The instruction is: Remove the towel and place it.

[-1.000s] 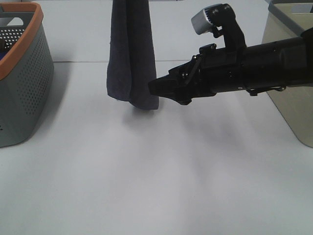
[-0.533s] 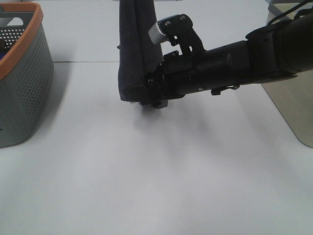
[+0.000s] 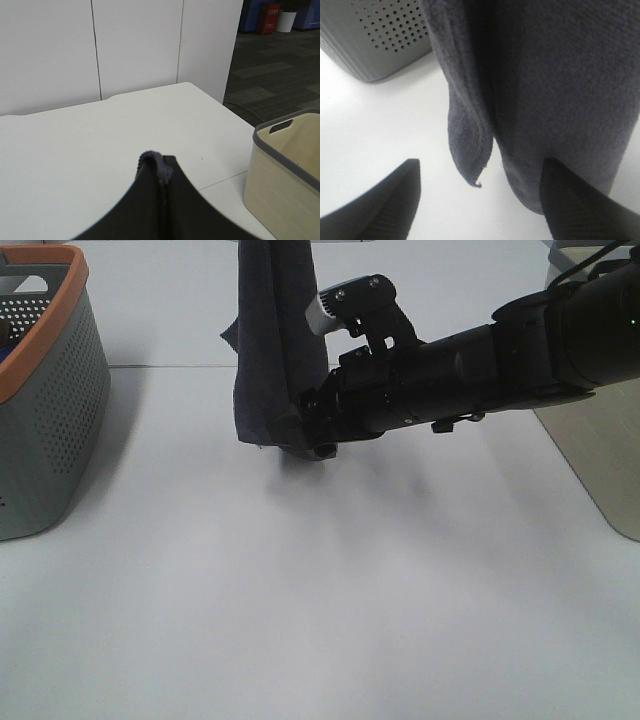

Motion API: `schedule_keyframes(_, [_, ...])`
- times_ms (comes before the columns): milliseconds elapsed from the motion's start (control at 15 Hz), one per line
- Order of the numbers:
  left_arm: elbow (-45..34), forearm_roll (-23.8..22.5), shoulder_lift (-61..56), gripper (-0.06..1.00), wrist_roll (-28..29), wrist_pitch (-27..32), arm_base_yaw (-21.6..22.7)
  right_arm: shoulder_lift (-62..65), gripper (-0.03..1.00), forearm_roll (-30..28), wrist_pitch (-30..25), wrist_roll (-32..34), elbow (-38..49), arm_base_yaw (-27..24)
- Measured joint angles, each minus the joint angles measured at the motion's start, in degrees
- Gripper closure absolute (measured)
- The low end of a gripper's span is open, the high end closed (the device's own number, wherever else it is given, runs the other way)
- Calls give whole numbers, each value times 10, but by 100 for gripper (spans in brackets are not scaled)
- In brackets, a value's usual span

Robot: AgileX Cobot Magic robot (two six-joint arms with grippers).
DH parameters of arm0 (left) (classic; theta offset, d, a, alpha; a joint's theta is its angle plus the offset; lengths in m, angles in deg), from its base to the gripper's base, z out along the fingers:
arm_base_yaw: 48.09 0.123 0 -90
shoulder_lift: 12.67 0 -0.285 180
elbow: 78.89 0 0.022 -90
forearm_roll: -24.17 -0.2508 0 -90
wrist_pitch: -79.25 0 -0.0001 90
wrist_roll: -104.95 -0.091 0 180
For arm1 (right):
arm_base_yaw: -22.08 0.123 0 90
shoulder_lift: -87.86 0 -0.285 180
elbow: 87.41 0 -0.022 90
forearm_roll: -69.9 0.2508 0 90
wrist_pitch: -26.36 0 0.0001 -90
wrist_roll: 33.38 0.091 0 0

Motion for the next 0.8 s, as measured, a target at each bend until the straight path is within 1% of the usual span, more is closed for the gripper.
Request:
schedule_keyframes(67, [0, 0, 0, 94, 0, 0, 0, -5, 29, 0, -5, 0, -2, 0])
schedule_keyframes(200, [0, 0, 0, 94, 0, 0, 0, -21, 29, 0, -37, 2, -11, 0])
schedule_keyframes(333, [0, 0, 0, 94, 0, 0, 0, -23, 29, 0, -54, 5, -22, 2])
schedule_keyframes(533, [0, 0, 0, 94, 0, 0, 0, -35, 31, 1, -60, 15, -39, 2])
schedule_keyframes(800, [0, 0, 0, 94, 0, 0, 0, -43, 34, 0, -62, 21, -41, 2])
